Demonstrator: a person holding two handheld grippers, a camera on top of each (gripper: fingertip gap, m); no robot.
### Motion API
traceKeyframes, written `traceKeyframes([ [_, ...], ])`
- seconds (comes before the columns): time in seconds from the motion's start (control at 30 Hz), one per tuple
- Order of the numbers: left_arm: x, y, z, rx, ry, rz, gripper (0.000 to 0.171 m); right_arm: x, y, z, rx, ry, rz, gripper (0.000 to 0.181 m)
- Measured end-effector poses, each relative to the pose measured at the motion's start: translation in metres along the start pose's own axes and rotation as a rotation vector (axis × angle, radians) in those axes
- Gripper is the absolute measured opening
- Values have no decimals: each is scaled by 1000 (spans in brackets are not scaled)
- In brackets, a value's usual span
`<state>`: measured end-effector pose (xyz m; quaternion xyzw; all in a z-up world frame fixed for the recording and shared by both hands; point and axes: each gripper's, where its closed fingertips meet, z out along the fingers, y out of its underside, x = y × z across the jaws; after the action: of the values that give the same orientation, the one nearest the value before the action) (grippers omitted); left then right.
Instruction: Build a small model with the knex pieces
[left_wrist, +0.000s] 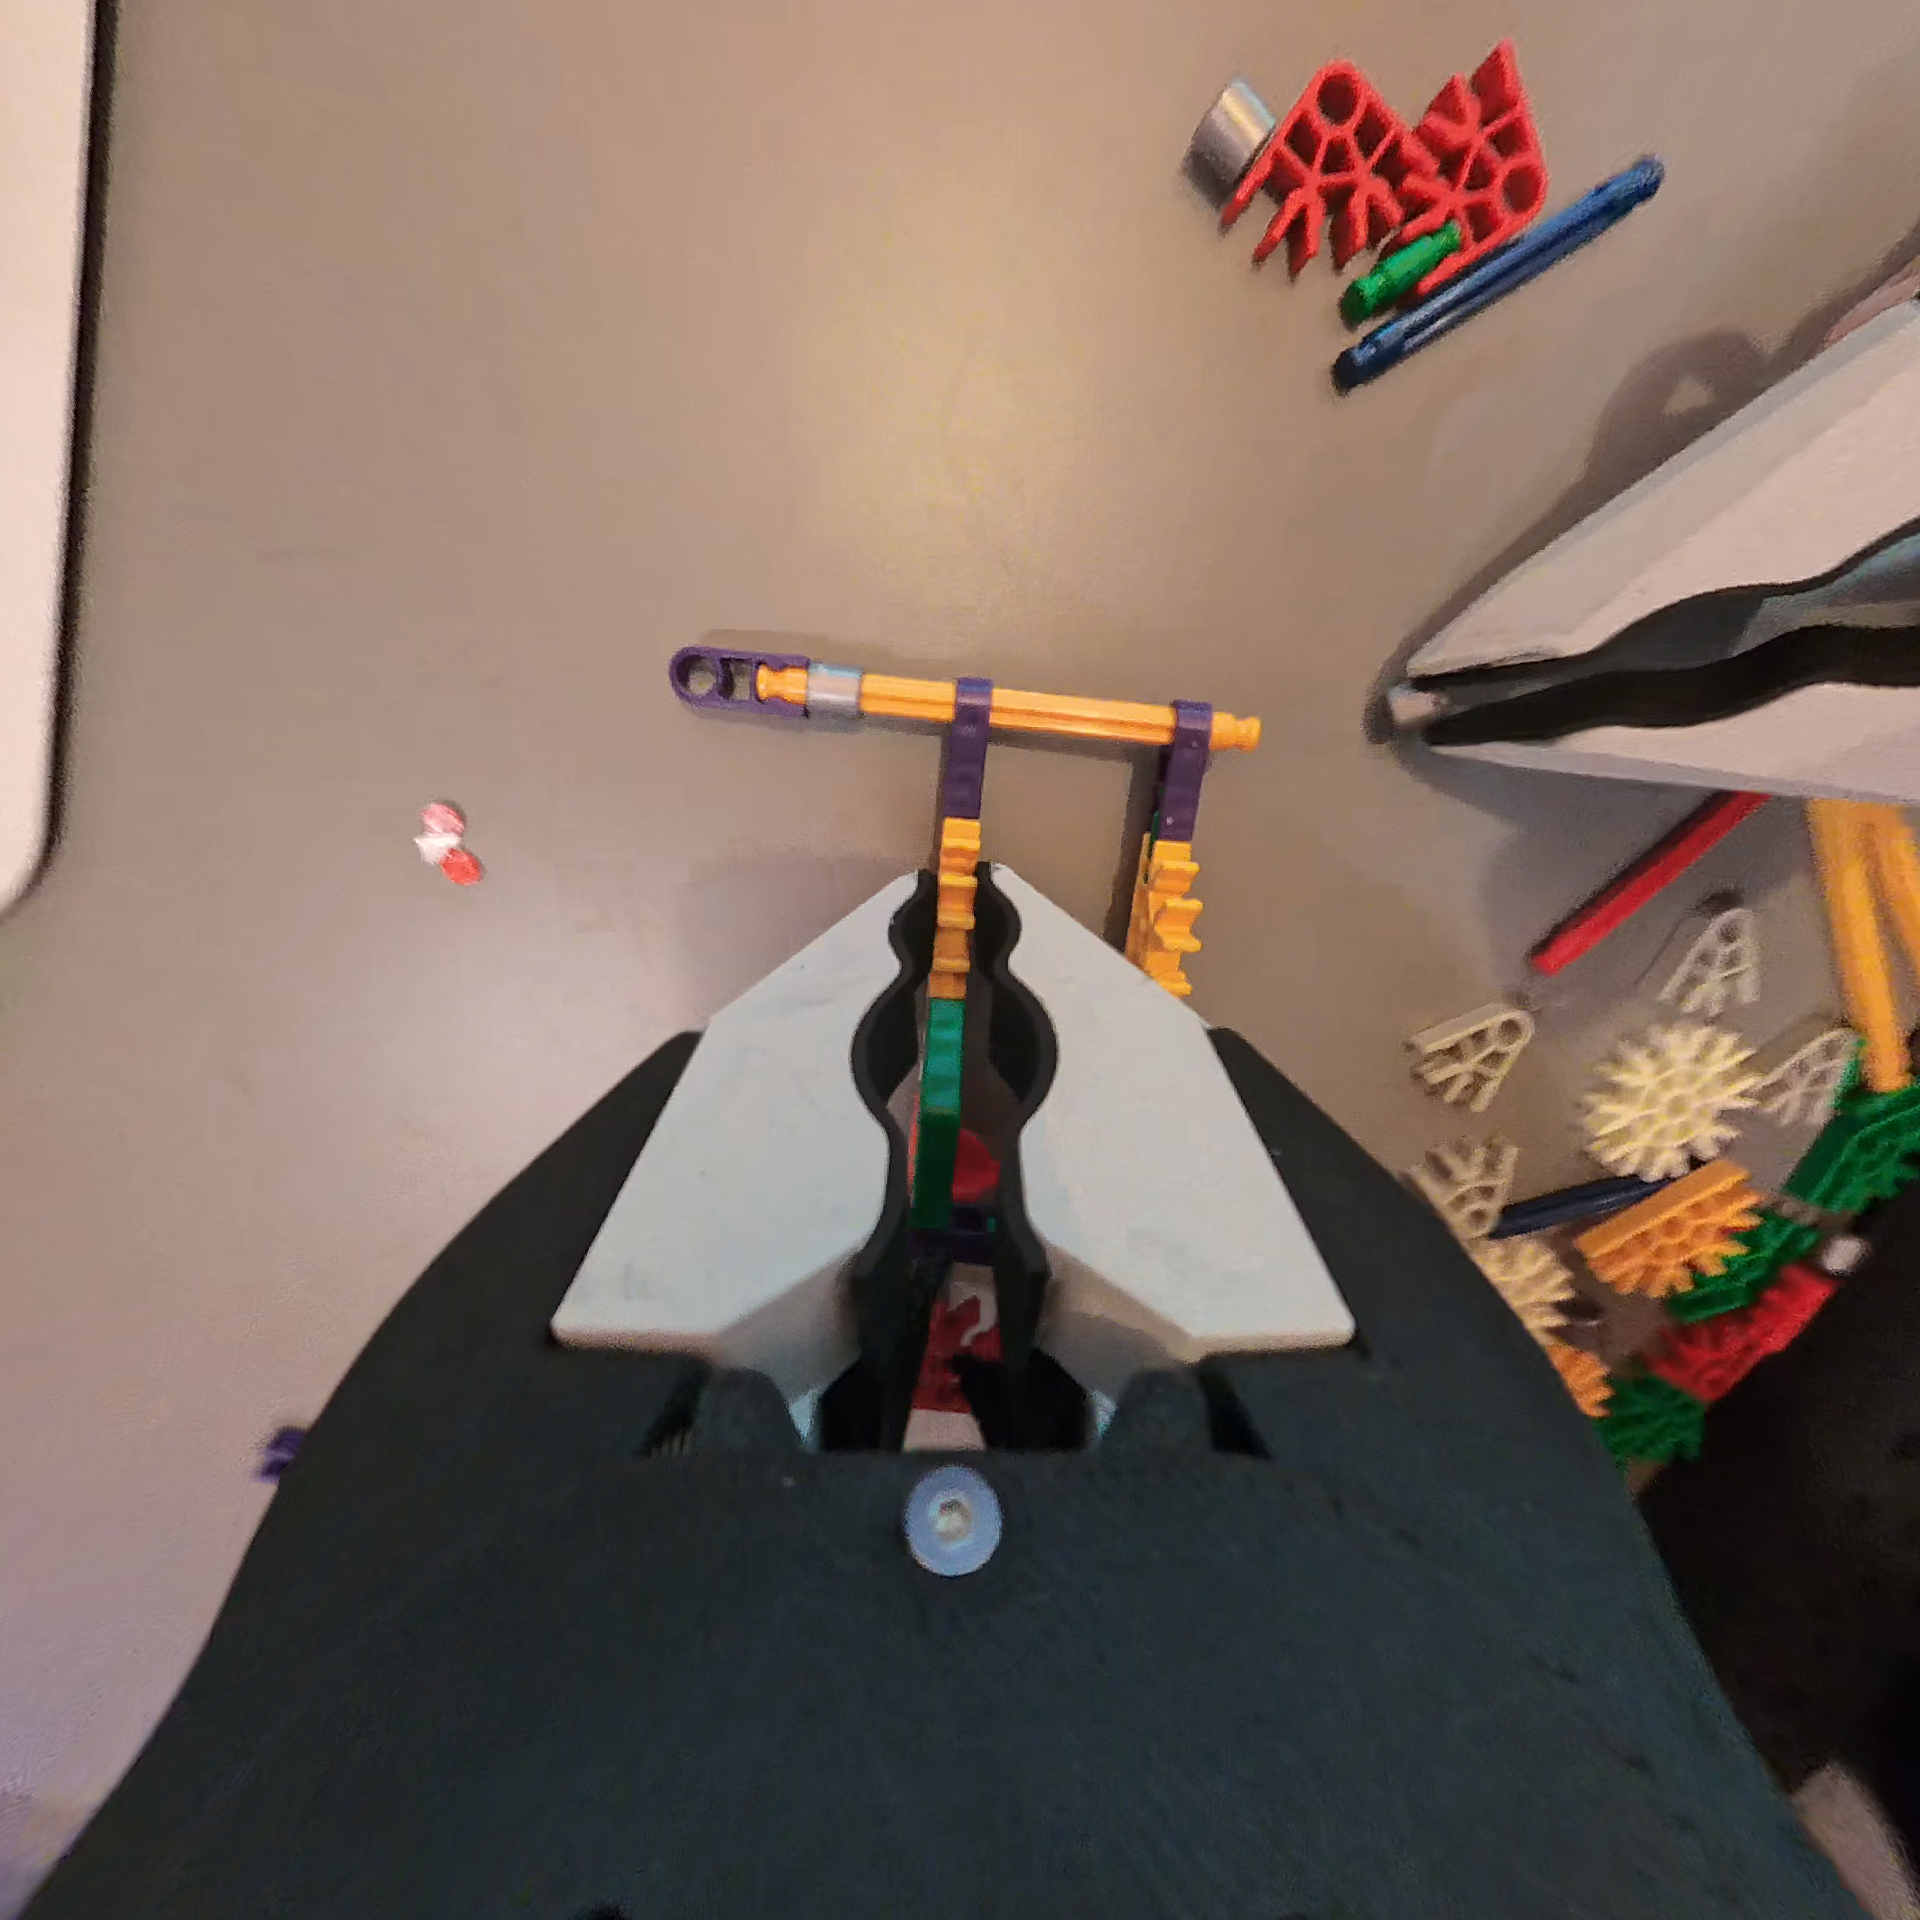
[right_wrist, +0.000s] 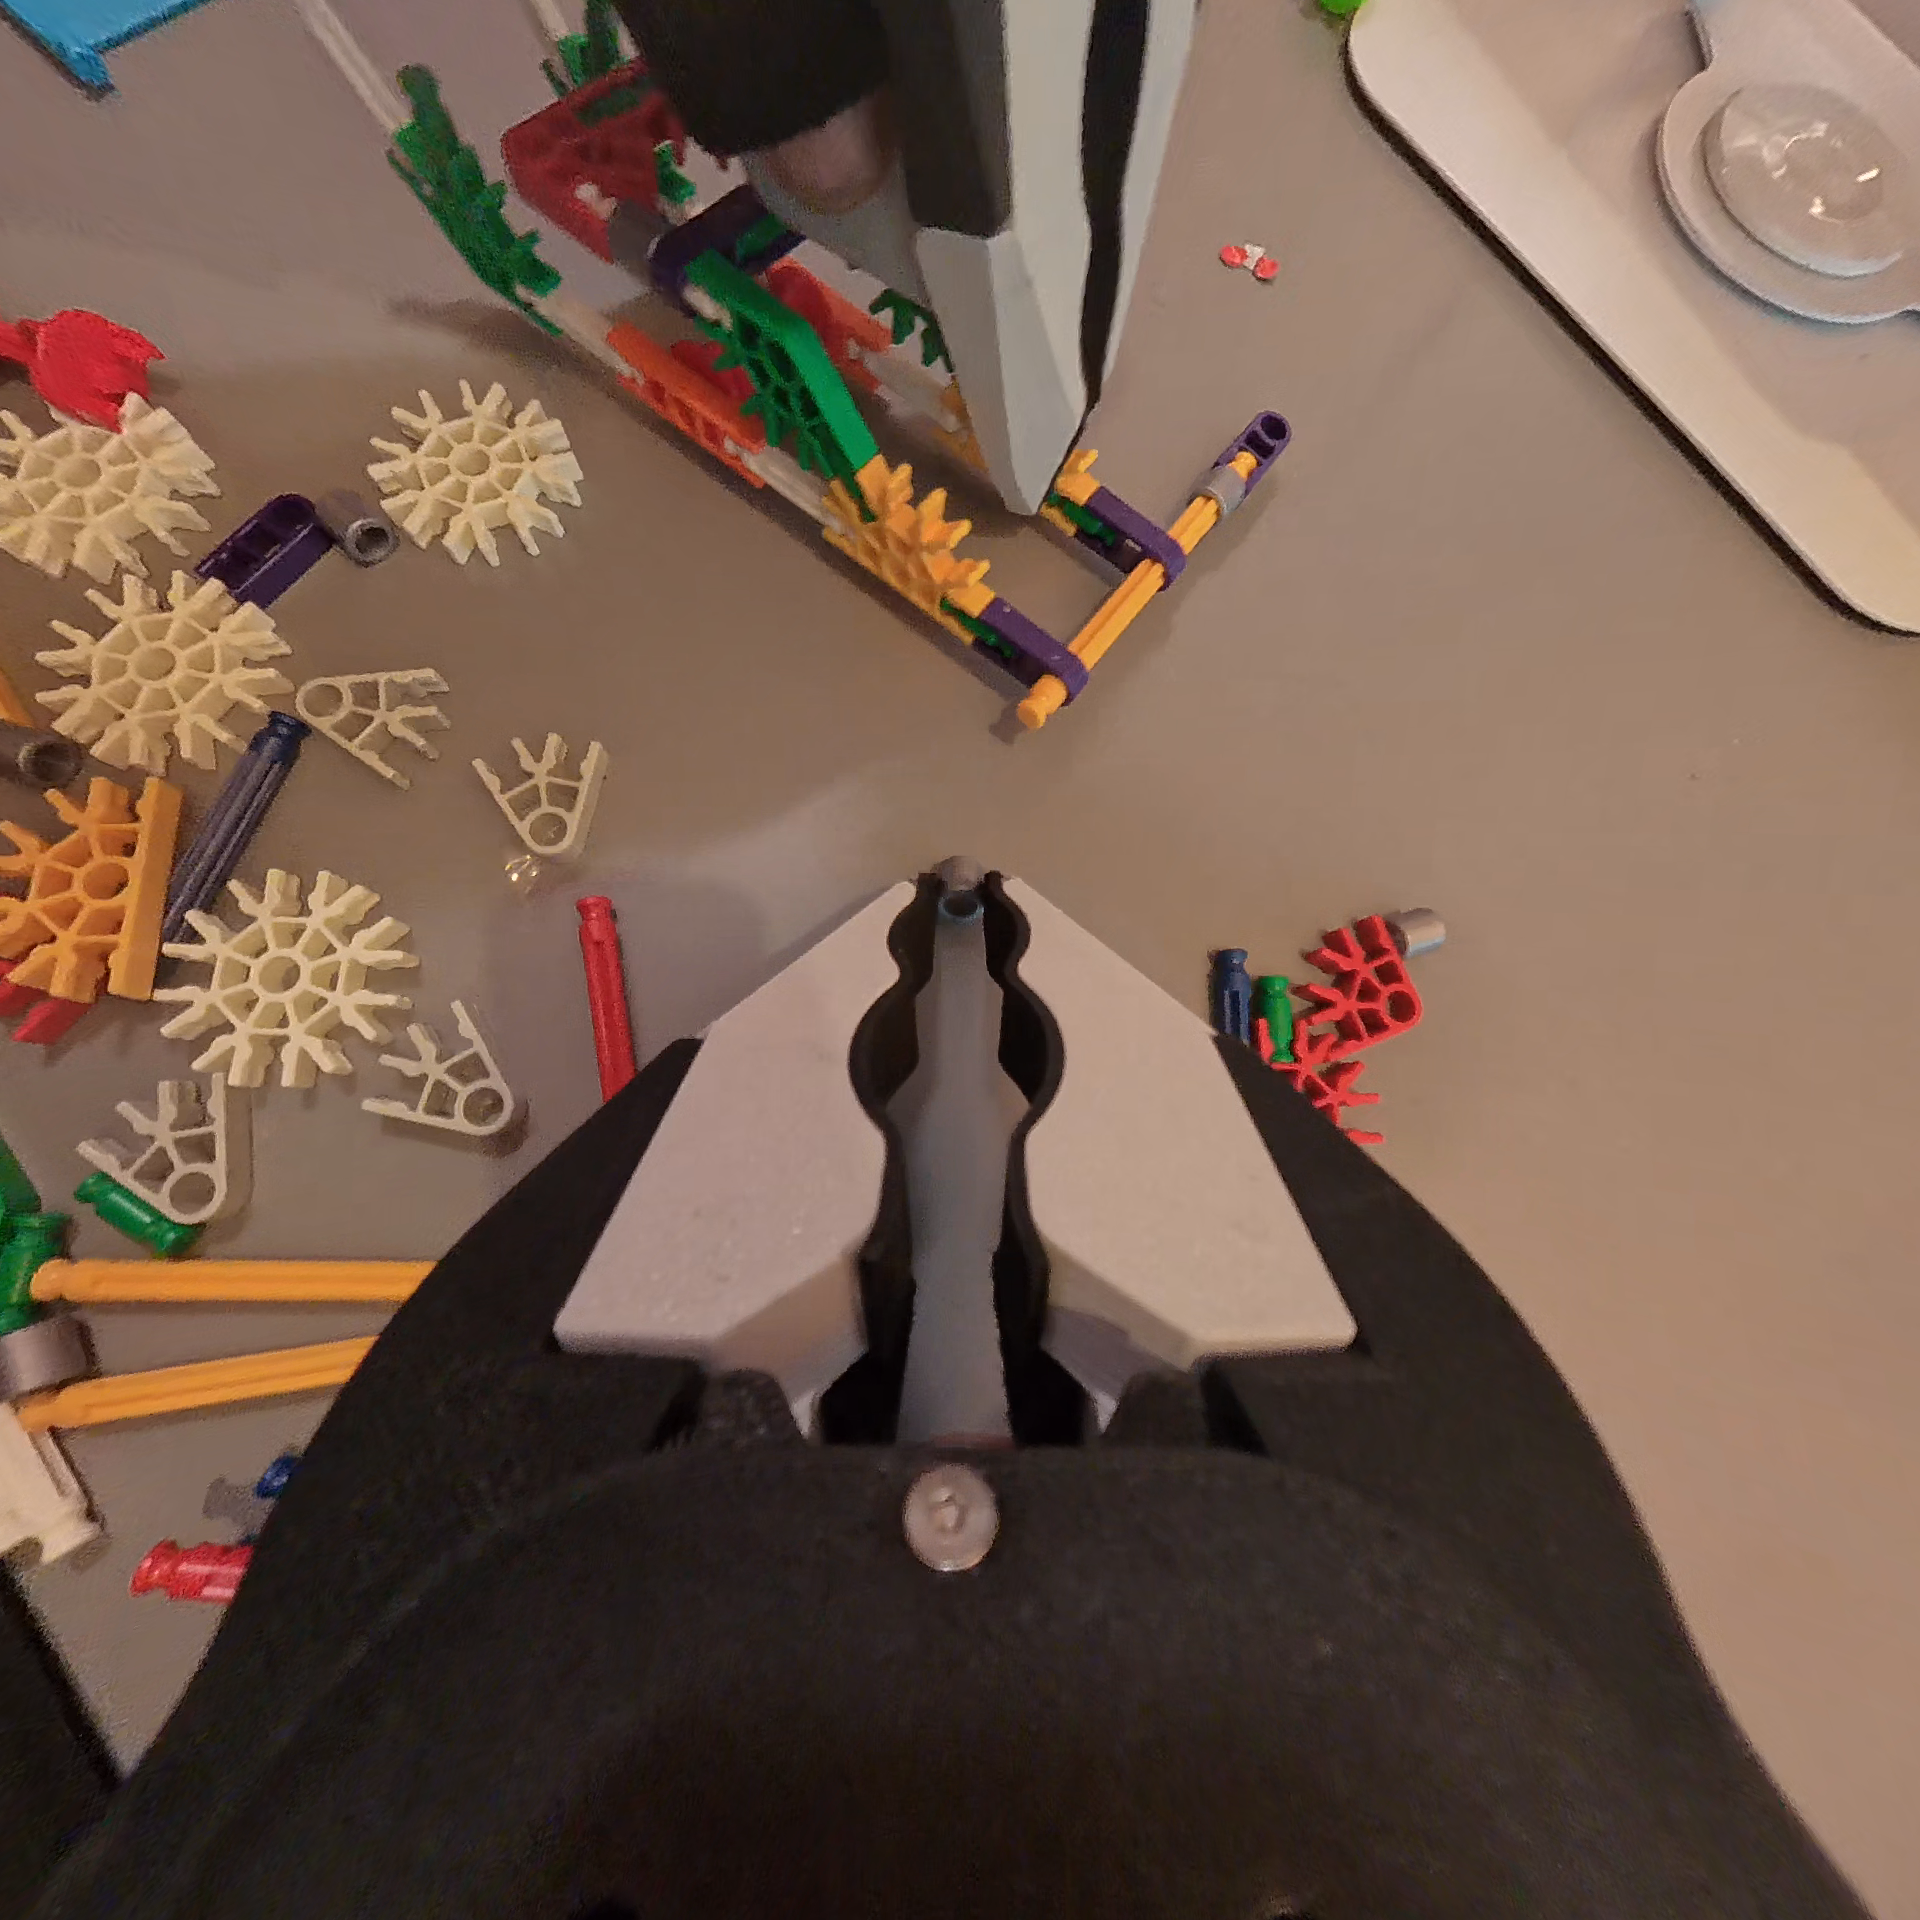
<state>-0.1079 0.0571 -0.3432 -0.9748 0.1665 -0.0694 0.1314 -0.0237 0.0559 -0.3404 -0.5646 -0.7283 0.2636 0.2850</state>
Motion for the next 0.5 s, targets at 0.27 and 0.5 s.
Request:
traceKeyframes([
  [0.27, -5, -11, -4, -1, -20, 129, 80, 3, 6, -2, -25, -23, 7, 6],
  [0.5, -6, -26, 13, -11, 33, 304, 67, 1, 8, -4, -14, -30, 35, 6],
])
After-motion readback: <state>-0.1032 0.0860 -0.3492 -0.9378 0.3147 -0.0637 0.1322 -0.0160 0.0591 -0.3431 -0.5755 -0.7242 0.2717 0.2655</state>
